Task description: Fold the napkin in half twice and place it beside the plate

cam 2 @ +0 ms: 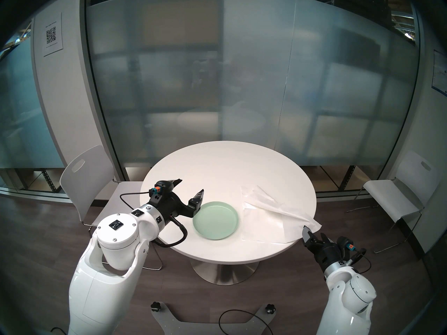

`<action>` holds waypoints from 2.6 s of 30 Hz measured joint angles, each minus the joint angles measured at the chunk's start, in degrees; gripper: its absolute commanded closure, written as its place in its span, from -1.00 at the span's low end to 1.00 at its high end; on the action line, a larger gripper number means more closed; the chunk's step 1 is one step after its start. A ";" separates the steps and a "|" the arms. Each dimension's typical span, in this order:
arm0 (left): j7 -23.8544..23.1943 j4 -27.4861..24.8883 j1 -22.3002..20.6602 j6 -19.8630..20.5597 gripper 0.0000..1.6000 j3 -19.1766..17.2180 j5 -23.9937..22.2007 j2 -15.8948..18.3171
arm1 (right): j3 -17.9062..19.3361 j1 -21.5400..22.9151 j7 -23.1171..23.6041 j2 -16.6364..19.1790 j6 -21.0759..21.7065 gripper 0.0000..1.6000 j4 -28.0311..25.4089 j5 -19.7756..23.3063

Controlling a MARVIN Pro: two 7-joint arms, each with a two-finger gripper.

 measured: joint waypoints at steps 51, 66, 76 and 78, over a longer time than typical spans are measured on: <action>0.23 0.00 0.00 0.00 -1.00 0.11 -0.16 0.19 | -7.64 3.17 3.67 5.45 -2.40 0.19 3.53 -6.87; 0.28 0.01 0.00 0.01 -1.00 0.14 -0.23 0.25 | -12.32 3.87 6.61 8.11 -3.72 0.20 4.28 -12.24; 0.31 0.01 -0.01 0.01 -1.00 0.17 -0.26 0.28 | -12.31 4.72 7.61 7.95 -3.57 0.36 2.98 -11.17; 0.32 0.01 -0.01 0.01 -1.00 0.17 -0.27 0.29 | -11.82 5.01 7.71 7.85 -3.43 0.61 2.45 -10.80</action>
